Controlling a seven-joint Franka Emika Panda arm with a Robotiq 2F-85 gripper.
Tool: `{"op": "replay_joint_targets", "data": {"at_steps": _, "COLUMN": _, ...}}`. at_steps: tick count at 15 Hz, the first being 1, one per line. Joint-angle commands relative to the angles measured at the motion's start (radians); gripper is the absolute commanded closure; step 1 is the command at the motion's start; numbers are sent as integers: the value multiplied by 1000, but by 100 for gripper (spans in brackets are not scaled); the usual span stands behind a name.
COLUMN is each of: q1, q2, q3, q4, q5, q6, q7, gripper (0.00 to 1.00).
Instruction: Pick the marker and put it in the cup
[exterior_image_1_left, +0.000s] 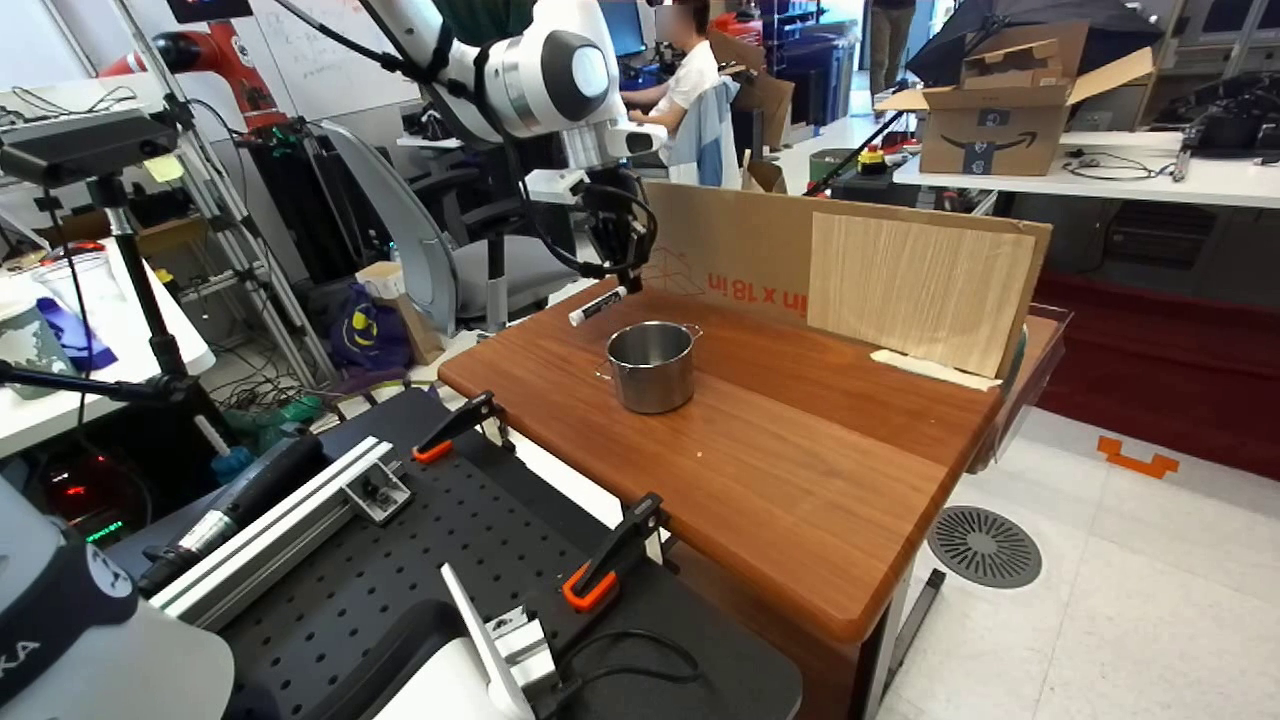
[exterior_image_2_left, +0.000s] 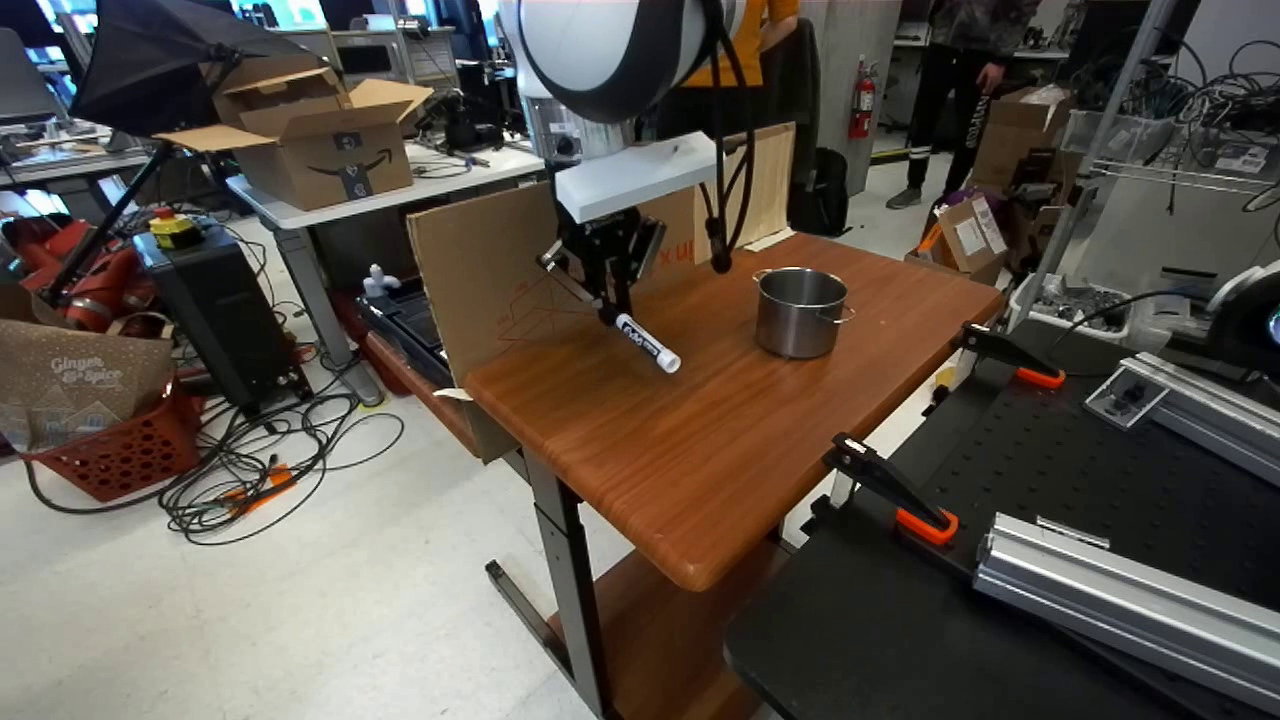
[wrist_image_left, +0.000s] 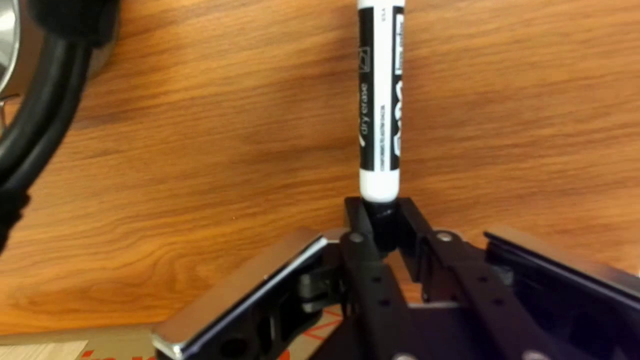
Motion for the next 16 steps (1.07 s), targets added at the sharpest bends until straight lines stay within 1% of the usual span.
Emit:
{"op": "replay_joint_targets", "data": {"at_steps": 1, "q1": 58, "q2": -104, "q3": -54, "q4": -123, "q5": -76, "q6": 126, "q7": 114, "gripper": 95}}
{"op": "replay_joint_targets", "data": {"at_steps": 3, "q1": 86, "q2": -156, "q3": -85, "q4": -180, "q5": -132, "q6": 189, "q7": 195, "gripper": 95}}
{"op": "replay_joint_targets", "data": {"at_steps": 5, "q1": 125, "q2": -205, "q3": -137, "q4": -239, "q5": -227, "q6": 257, "q7": 311, "gripper": 95}}
{"op": "replay_joint_targets", "data": {"at_steps": 7, "q1": 175, "q2": -251, "q3": -209, "q4": -295, "q5": -366, "q6": 321, "q7": 467, "gripper": 95}}
{"op": "replay_joint_targets", "data": {"at_steps": 8, "q1": 225, "q2": -268, "q3": -271, "q4": -321, "q5": -427, "q6": 349, "q7": 542, "gripper": 95}}
{"op": "replay_joint_targets", "data": {"at_steps": 10, "q1": 297, "q2": -304, "q3": -367, "q4": -359, "q5": -566, "q6": 370, "q7": 695, "gripper": 95}}
{"op": "replay_joint_targets", "data": {"at_steps": 12, "q1": 350, "q2": -335, "q3": -435, "q4": -389, "q5": -707, "q6": 372, "q7": 847, "gripper": 95}}
{"op": "replay_joint_targets", "data": {"at_steps": 14, "q1": 399, "q2": -374, "q3": -485, "q4": -423, "q5": -835, "q6": 344, "q7": 987, "gripper": 95}}
{"op": "replay_joint_targets", "data": {"at_steps": 16, "q1": 428, "q2": -408, "q3": -512, "q4": -460, "q5": -936, "q6": 326, "q7": 1093, "gripper": 95}}
